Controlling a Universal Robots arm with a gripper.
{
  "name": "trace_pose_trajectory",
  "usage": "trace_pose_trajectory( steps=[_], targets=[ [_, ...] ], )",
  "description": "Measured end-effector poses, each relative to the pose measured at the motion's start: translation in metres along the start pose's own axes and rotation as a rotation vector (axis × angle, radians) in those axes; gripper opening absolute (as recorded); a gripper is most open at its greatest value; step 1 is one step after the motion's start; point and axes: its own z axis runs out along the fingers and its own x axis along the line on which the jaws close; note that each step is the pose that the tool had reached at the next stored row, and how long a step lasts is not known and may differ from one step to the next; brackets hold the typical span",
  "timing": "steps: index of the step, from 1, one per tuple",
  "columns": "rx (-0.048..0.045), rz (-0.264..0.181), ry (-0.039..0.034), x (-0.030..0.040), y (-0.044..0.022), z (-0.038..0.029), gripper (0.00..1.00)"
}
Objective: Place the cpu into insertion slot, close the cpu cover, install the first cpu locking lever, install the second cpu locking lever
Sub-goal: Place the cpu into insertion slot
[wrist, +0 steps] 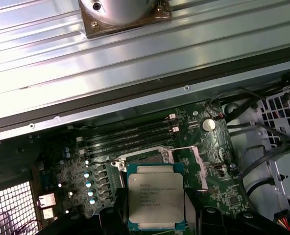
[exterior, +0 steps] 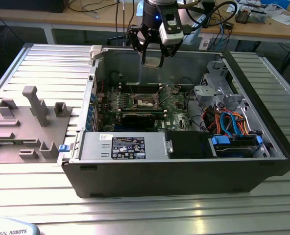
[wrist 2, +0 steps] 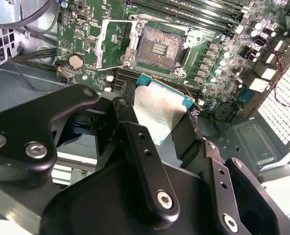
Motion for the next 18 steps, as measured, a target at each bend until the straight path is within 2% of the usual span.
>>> trace_pose_trajectory(
  steps=[18],
  targets=[
    [-0.0004,0.020,-0.0018,0.0000,0.0000,0.0000,0.54]
  ],
)
